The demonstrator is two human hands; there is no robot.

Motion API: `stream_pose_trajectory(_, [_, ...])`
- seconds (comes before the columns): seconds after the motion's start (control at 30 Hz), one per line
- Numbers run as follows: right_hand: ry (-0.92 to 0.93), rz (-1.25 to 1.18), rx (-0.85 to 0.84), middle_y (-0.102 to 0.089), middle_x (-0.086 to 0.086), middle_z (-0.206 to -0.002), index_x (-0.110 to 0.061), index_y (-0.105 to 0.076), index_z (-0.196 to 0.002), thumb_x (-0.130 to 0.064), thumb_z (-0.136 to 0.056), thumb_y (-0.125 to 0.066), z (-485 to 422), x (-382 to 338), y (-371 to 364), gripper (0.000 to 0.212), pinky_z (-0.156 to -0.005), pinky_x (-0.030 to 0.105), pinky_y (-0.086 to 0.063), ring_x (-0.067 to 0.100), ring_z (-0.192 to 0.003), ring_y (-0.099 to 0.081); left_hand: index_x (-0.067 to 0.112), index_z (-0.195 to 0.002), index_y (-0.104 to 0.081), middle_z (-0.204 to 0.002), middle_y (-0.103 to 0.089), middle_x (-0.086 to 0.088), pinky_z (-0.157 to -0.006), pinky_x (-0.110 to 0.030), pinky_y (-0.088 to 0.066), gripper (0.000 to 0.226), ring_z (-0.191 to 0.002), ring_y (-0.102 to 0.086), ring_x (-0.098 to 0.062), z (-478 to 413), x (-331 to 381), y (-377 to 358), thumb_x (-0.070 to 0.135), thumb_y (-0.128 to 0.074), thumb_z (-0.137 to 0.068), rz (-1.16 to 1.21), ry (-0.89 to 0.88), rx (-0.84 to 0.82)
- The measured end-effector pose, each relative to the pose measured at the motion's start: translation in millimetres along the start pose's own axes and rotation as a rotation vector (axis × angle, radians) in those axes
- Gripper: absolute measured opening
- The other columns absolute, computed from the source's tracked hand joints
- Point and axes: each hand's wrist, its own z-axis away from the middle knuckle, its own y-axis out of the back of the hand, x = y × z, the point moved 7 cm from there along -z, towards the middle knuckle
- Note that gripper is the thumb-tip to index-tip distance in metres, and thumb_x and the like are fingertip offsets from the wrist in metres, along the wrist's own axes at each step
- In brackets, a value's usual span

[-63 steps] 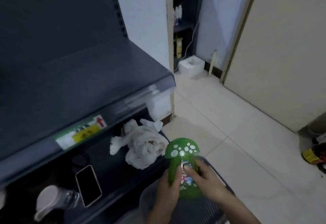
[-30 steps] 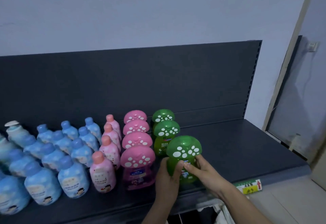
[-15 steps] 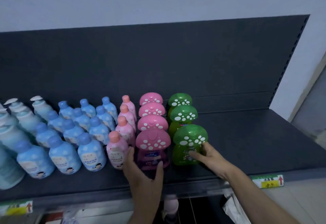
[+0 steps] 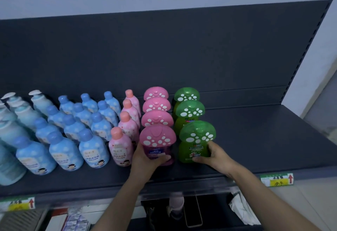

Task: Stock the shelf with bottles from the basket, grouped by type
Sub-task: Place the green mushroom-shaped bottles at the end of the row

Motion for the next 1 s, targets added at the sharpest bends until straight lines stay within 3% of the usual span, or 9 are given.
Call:
stream_pose_trajectory(0.1, [0.006,-0.013,0.0,-0.066,-0.007,-0.109,-0.025,-0.054,-0.108,-0.003,-0.074,-0.075,0.6,0.8,0.7,0.045,-0.089,0.017,-0.049,0.0,-0.099,-0.064,0.032,-0.1,-0.049,-0.099,-0.065,0.005,-0.076,-0.017,-0.051,0.067,-0.089,-0.064,-0.01,-0.1,-4.0,0.1,0.007,-0.089,-0.053,0.012,0.006,0.017])
stream_pose_trajectory(0.23, [-0.006,-0.011,-0.006,-0.066,-0.007,-0.11,-0.023,-0.054,-0.109,-0.005,-0.074,-0.076,0.0,3.1,1.0,0.045,-0.09,0.018,-0.049,0.0,-0.098,-0.064,0.029,-0.102,-0.048,-0.096,-0.062,0.013,-0.067,-0.003,-0.046,0.067,-0.086,-0.059,0.003,1.3,-0.2,-1.9,0.002,-0.088,-0.055,0.014,-0.026,0.034])
stream_pose_trajectory(0.5, [-0.008,-0.031,-0.015,-0.067,-0.008,-0.11,-0.024,-0.052,-0.113,-0.004,-0.076,-0.075,0.7,4.9,-0.5,0.048,-0.09,0.017,-0.049,0.002,-0.102,-0.063,0.029,-0.105,-0.05,-0.101,-0.064,0.009,-0.073,-0.009,-0.048,0.069,-0.091,-0.061,-0.005,-1.1,-7.7,-2.9,0.009,-0.09,-0.053,0.004,-0.014,0.054])
stream_pose_trajectory(0.67, [-0.013,-0.015,-0.015,-0.066,-0.012,-0.109,-0.026,-0.051,-0.112,-0.005,-0.077,-0.074,1.7,2.3,0.1,0.047,-0.088,0.013,-0.049,-0.006,-0.097,-0.062,0.027,-0.106,-0.049,-0.1,-0.063,0.011,-0.069,-0.003,-0.046,0.069,-0.082,-0.061,0.011,-0.5,-5.5,-5.8,0.005,-0.089,-0.053,0.004,-0.022,0.055])
stream_pose_trajectory(0.77, [-0.005,-0.006,-0.012,-0.064,-0.015,-0.107,-0.03,-0.05,-0.108,-0.004,-0.078,-0.072,2.2,0.7,-0.3,0.046,-0.078,0.005,-0.046,-0.013,-0.092,-0.061,0.029,-0.105,-0.049,-0.101,-0.063,0.011,-0.07,-0.003,-0.047,0.068,-0.084,-0.061,0.01,-0.2,-4.6,-5.5,0.006,-0.089,-0.054,0.009,-0.016,0.051])
stream_pose_trajectory(1.0, [-0.028,0.032,-0.022,-0.061,-0.018,-0.104,-0.03,-0.047,-0.109,-0.008,-0.079,-0.072,2.3,2.3,-0.9,0.045,-0.072,0.001,-0.043,-0.017,-0.088,-0.058,0.024,-0.108,-0.051,-0.099,-0.063,0.011,-0.069,-0.006,-0.049,0.066,-0.08,-0.061,0.013,-1.1,-3.6,-5.5,0.006,-0.088,-0.057,-0.005,-0.016,0.013])
